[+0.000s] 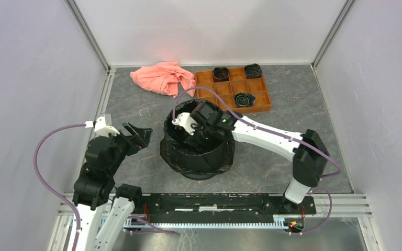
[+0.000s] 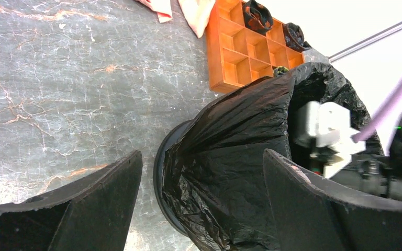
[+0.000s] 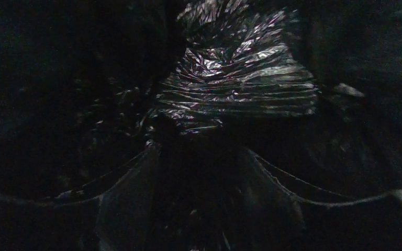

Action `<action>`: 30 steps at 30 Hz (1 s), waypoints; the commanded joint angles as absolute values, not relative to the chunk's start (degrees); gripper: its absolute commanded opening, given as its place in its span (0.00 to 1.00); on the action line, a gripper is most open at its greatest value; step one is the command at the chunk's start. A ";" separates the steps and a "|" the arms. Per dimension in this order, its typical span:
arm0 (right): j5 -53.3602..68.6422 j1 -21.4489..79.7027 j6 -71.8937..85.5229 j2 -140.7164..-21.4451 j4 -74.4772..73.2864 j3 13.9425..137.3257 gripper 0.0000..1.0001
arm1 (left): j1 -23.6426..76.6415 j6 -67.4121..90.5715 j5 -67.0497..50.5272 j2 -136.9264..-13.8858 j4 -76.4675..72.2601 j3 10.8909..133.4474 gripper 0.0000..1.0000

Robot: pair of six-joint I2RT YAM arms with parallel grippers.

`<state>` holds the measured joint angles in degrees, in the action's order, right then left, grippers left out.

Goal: Put the trash bags into the trash bin

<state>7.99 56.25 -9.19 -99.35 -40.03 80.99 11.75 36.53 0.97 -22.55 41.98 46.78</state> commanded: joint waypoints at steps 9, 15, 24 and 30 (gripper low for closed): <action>7.65 56.25 -6.33 -90.24 -38.04 84.49 0.76 | 11.78 35.06 0.26 -22.59 42.39 49.70 0.92; 6.39 56.23 -6.32 -85.04 -37.66 89.62 0.88 | 11.78 34.96 -1.67 -23.42 42.50 52.30 0.98; 2.29 56.28 -4.33 -69.20 -33.37 90.84 0.98 | 11.78 31.27 -2.68 -29.24 41.66 65.65 1.00; -8.85 56.25 -3.77 -50.70 -25.77 82.86 0.98 | 11.78 30.65 -2.91 -30.58 36.03 74.08 1.00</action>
